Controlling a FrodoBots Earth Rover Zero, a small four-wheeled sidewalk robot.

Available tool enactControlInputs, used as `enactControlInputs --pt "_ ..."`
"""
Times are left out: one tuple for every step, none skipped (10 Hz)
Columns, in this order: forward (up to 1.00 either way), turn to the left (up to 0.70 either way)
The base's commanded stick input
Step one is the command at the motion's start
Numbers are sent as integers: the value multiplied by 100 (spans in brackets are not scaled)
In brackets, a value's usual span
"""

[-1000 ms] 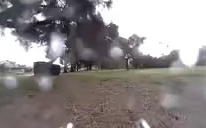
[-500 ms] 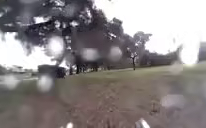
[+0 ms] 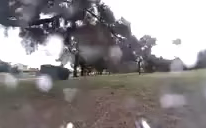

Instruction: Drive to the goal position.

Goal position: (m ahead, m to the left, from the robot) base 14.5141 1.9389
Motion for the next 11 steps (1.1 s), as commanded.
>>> enactControlInputs --pt "100 1" --pt "100 1" --pt "100 1" --pt "100 1" --pt "100 1" --pt "100 1" --pt "100 1" --pt "100 1" --pt "100 1" --pt "100 1" --pt "100 1"
